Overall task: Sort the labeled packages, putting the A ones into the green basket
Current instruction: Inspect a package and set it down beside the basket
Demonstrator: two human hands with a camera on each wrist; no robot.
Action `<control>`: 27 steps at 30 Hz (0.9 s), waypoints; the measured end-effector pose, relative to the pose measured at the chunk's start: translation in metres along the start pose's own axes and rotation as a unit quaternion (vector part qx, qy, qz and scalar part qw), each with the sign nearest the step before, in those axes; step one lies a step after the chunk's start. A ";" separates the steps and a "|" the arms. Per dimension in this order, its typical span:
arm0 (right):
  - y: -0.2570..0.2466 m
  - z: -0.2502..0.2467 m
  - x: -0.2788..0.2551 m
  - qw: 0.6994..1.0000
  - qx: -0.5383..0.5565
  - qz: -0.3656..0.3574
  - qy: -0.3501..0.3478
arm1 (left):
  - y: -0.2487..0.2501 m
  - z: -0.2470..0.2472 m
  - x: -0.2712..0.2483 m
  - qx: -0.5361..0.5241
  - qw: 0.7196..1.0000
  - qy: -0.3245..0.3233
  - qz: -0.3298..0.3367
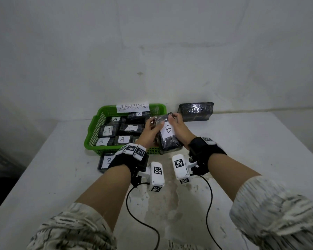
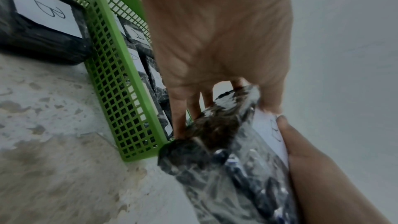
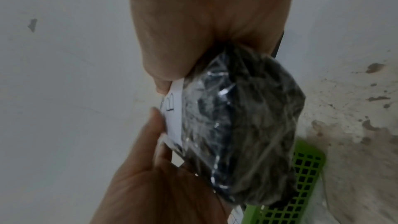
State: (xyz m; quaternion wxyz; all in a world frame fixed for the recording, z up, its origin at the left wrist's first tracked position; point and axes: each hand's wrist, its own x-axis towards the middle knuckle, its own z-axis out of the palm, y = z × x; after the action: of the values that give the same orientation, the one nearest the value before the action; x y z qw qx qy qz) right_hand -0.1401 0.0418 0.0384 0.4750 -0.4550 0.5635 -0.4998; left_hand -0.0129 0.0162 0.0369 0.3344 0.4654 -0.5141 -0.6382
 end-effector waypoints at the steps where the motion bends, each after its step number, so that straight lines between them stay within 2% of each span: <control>1: 0.000 0.002 0.000 1.000 0.013 0.004 -0.002 | -0.001 -0.002 0.001 0.016 1.000 0.003 0.010; 4: 0.000 0.005 0.000 0.998 0.050 0.020 -0.013 | 0.001 -0.005 0.002 0.028 0.998 0.022 0.045; 7: 0.006 0.009 -0.001 0.998 0.020 0.044 -0.041 | 0.003 -0.010 0.003 0.028 0.997 0.030 0.059; 13: 0.003 0.009 -0.007 0.997 0.070 0.040 0.007 | -0.005 -0.010 -0.003 0.053 0.998 -0.017 0.012; 15: 0.003 0.007 -0.007 0.996 0.081 0.046 0.000 | -0.008 -0.009 -0.004 0.052 0.998 -0.020 0.006; 19: 0.002 0.009 -0.013 0.994 0.072 0.061 -0.046 | -0.006 -0.014 -0.005 0.003 1.000 0.016 0.007; 24: 0.005 0.014 -0.009 0.995 0.093 0.038 -0.005 | -0.008 -0.016 -0.007 -0.008 1.000 -0.021 -0.002; 27: 0.008 0.015 -0.007 0.995 0.091 0.037 -0.021 | -0.014 -0.018 -0.004 -0.008 1.000 -0.025 -0.002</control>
State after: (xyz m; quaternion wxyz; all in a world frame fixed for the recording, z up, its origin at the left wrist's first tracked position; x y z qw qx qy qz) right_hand -0.1248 0.0478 0.0306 0.5446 -0.3994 0.5214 -0.5217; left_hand 0.0061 0.0169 0.0237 0.3239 0.4479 -0.5158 -0.6546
